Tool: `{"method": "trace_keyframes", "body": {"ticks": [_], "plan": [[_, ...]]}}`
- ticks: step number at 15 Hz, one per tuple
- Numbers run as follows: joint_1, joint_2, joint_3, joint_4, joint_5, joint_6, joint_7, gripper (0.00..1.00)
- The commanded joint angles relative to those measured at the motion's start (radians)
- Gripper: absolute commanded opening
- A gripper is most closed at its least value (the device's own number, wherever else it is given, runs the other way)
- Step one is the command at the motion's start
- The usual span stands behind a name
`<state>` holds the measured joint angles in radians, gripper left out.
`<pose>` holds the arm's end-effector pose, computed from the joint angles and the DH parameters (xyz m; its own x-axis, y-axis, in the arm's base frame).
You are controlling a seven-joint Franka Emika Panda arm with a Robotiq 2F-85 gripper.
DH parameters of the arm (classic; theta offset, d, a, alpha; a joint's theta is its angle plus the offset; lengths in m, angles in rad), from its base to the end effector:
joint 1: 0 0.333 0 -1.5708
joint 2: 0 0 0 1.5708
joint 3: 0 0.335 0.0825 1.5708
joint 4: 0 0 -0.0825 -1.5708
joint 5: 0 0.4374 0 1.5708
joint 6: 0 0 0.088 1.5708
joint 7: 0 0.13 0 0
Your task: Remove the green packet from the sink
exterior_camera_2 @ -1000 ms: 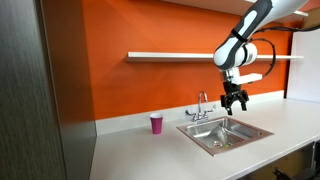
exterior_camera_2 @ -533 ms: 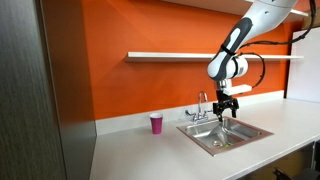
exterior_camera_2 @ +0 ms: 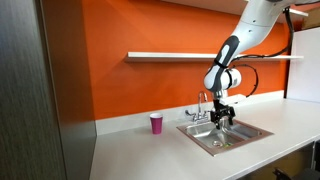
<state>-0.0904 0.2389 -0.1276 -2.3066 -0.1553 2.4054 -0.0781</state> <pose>0.5286 -0.1232 0.1836 0.9876 -0.0239 -0.1549 -0.0076 -0.9944 0.1050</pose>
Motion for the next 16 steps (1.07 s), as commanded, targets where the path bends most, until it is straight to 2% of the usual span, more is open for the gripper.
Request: {"method": "trace_keyframes", "body": {"ticks": [1, 16], "plan": [[-0.027, 0.096, 0.009, 0.079, 0.025, 0.016, -0.044, 1.0], [-0.084, 0.373, 0.025, 0.272, 0.073, 0.073, -0.064, 1.0]]}}
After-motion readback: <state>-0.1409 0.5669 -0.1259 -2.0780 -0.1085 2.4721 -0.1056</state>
